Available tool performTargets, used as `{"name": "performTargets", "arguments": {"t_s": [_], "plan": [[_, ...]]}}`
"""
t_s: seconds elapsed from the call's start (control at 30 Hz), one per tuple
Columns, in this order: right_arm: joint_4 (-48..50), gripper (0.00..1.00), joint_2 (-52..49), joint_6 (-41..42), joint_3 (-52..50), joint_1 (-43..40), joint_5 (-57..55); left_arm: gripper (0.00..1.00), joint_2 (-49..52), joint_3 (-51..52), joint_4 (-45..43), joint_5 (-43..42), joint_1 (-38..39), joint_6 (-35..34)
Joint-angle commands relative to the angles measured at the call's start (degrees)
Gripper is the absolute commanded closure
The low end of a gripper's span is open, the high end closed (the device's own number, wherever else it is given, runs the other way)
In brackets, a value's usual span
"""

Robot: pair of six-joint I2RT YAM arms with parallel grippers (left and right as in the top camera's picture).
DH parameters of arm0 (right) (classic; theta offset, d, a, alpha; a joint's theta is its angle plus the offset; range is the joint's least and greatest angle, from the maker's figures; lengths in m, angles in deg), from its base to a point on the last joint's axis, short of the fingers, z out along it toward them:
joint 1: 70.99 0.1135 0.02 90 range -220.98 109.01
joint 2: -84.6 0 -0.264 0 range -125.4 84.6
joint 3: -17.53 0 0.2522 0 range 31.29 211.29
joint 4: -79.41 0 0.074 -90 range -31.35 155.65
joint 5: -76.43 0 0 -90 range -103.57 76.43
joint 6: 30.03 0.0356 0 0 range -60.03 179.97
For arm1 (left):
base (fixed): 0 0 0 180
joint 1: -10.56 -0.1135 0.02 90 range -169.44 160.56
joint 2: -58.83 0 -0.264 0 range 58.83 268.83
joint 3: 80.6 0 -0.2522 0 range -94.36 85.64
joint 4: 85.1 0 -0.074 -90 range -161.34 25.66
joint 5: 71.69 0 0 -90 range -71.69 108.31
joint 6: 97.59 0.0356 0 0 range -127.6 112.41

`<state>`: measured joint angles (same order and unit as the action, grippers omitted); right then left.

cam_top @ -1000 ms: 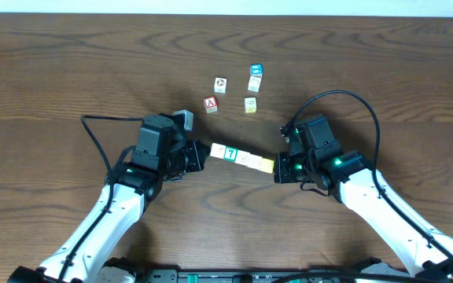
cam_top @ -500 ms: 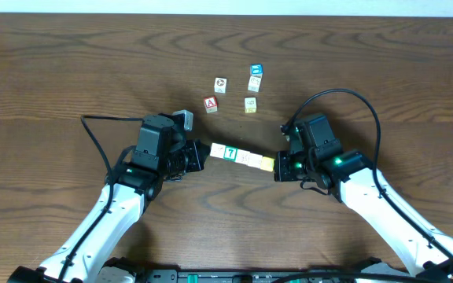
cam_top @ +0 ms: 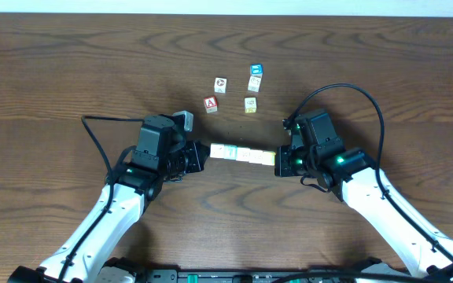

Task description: Lift 5 blocks

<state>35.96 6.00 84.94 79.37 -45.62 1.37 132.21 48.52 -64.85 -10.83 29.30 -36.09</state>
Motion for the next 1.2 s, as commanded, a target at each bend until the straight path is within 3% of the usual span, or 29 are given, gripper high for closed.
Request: {"name": "performTargets", "arguments": {"t_s": [0.0,1.17], "plan": [[2.89,0.99,1.49,0.76,4.0,3.08,16.61,0.93,-0.22,-1.38,-0.74,-14.38,2.99,0.24],[2.89,0.99,1.49,2.89,4.76,3.06,16.85,0.93,-0.22,-1.38,-1.01,-14.38,2.99,0.04]]}}
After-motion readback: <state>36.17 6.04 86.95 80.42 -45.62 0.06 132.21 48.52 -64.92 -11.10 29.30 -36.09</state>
